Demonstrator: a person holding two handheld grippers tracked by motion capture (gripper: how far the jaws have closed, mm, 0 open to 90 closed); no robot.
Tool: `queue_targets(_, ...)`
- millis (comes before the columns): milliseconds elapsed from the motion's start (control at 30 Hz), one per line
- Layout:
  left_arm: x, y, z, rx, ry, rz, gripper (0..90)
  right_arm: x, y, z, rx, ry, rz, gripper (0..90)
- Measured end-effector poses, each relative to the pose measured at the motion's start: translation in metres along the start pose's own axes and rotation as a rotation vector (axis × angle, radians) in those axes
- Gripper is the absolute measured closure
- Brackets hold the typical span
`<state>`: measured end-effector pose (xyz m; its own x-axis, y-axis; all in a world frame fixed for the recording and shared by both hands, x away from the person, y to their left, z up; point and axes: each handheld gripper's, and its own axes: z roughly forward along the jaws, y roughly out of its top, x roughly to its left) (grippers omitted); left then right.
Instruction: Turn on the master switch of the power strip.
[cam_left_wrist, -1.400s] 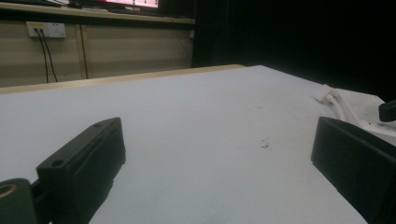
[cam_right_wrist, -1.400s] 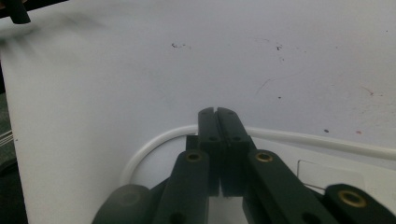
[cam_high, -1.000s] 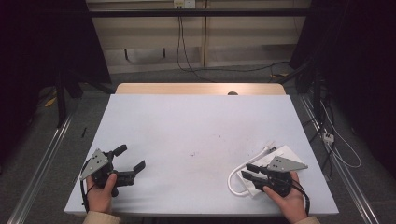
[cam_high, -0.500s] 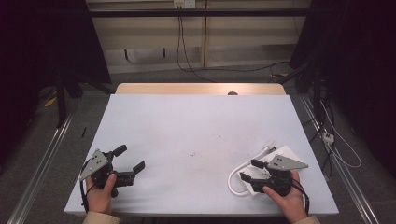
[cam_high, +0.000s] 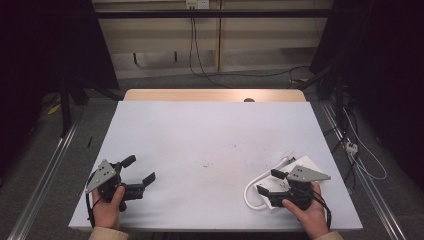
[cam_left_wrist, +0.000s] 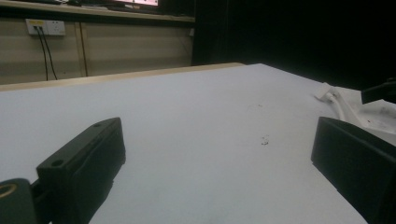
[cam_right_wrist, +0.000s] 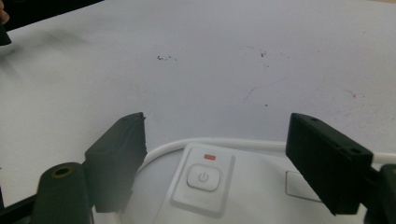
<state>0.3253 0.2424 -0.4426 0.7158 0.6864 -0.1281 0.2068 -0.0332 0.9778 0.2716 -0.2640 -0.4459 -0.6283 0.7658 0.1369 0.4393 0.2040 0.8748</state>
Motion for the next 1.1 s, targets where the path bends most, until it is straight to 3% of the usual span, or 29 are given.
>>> queue_targets(1100, -0.0004, -0.0005, 0.0033, 0.006, -0.005, -0.001, 2.6, -0.0001, -0.0010, -0.0019, -0.005, 0.017, -0.017, 12.5)
